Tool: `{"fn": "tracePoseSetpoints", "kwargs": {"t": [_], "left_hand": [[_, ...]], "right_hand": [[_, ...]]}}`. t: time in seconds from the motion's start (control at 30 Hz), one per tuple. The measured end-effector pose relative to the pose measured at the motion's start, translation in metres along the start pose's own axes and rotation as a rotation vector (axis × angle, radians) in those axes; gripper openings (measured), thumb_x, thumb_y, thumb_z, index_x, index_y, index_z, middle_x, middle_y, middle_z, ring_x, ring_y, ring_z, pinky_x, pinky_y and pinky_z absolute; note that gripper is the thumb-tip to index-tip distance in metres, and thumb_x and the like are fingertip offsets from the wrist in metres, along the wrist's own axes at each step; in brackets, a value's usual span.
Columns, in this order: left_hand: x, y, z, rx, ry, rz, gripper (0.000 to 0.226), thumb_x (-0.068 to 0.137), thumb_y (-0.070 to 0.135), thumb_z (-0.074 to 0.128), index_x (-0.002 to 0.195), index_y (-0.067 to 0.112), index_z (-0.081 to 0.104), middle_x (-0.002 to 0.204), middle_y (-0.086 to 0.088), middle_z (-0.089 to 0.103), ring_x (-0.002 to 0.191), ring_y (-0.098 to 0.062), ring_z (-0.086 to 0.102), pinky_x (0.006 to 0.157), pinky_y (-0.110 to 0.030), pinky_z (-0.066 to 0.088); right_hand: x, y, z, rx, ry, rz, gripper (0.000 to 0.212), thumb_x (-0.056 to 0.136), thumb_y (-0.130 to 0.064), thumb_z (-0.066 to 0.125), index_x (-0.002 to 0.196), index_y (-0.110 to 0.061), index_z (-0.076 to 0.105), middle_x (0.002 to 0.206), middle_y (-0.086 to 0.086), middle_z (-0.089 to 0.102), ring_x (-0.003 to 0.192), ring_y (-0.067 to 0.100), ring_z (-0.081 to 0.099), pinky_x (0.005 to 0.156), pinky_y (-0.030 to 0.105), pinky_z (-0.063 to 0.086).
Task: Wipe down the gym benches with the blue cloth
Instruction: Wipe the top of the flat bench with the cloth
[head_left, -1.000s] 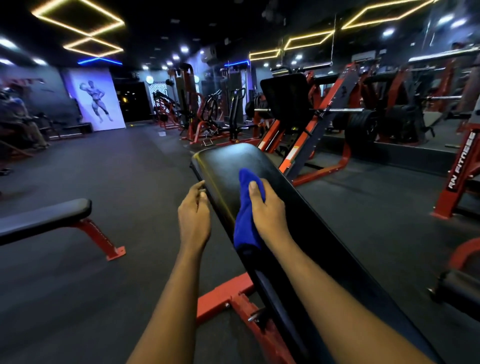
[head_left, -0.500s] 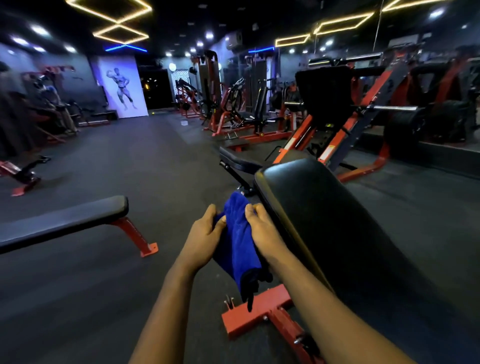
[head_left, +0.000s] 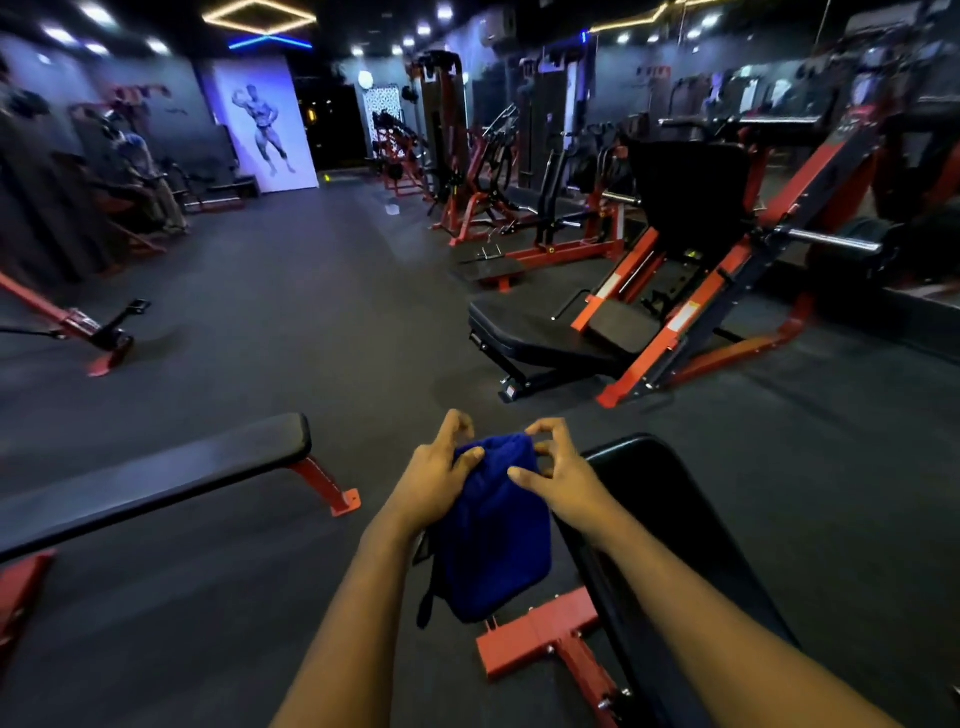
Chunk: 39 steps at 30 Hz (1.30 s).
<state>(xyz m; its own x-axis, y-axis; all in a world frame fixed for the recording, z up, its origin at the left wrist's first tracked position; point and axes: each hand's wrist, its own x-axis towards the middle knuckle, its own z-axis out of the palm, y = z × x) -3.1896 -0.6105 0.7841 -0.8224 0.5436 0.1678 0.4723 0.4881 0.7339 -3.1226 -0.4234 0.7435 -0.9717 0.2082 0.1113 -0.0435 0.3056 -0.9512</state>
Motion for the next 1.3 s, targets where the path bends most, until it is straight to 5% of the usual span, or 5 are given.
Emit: {"fn": "tracePoseSetpoints", "kwargs": {"t": [0.3, 0.53, 0.87, 1.07, 1.3], "left_hand": [[-0.007, 0.037, -0.021, 0.082, -0.212, -0.007, 0.03, 0.083, 0.044, 0.072, 0.097, 0.035, 0.048, 0.1, 0.001, 0.064, 0.079, -0.011, 0.064, 0.066, -0.027, 0.053], [-0.049, 0.058, -0.013, 0.063, -0.239, -0.072, 0.028, 0.08, 0.031, 0.078, 0.095, 0.032, 0.054, 0.11, 0.007, 0.06, 0.094, -0.012, 0.062, 0.076, -0.029, 0.057], [-0.076, 0.078, 0.016, 0.145, -0.029, -0.019, 0.028, 0.086, 0.039, 0.07, 0.082, 0.015, 0.056, 0.076, -0.001, 0.062, 0.069, -0.013, 0.058, 0.061, -0.025, 0.046], [-0.06, 0.105, 0.017, 0.038, 0.041, -0.054, 0.044, 0.092, 0.054, 0.057, 0.07, 0.015, 0.056, 0.066, -0.007, 0.061, 0.061, -0.019, 0.065, 0.055, -0.032, 0.058], [-0.055, 0.1, 0.001, -0.007, -0.021, -0.082, 0.029, 0.083, 0.023, 0.077, 0.088, 0.01, 0.051, 0.081, -0.01, 0.065, 0.066, -0.022, 0.068, 0.053, -0.027, 0.057]], "right_hand": [[-0.016, -0.027, -0.034, -0.167, 0.03, -0.209, 0.029, 0.08, -0.005, 0.073, 0.091, -0.03, 0.062, 0.078, -0.01, 0.066, 0.059, 0.006, 0.06, 0.054, 0.022, 0.05], [-0.056, -0.023, -0.055, -0.129, 0.107, -0.252, 0.023, 0.074, -0.001, 0.08, 0.085, -0.02, 0.073, 0.104, 0.0, 0.066, 0.098, 0.007, 0.065, 0.084, 0.025, 0.055], [-0.086, -0.022, -0.062, -0.421, 0.269, -0.086, 0.019, 0.072, -0.015, 0.07, 0.075, -0.028, 0.057, 0.081, -0.007, 0.059, 0.071, 0.013, 0.059, 0.07, 0.034, 0.052], [-0.094, -0.033, -0.034, 0.07, -0.283, 0.04, 0.052, 0.075, -0.036, 0.084, 0.115, -0.025, 0.053, 0.104, 0.0, 0.065, 0.091, 0.013, 0.065, 0.069, 0.026, 0.053], [-0.084, -0.025, -0.051, -0.07, 0.148, -0.059, 0.019, 0.08, -0.013, 0.079, 0.093, -0.01, 0.066, 0.083, 0.006, 0.069, 0.077, 0.014, 0.059, 0.077, 0.036, 0.051]]}}
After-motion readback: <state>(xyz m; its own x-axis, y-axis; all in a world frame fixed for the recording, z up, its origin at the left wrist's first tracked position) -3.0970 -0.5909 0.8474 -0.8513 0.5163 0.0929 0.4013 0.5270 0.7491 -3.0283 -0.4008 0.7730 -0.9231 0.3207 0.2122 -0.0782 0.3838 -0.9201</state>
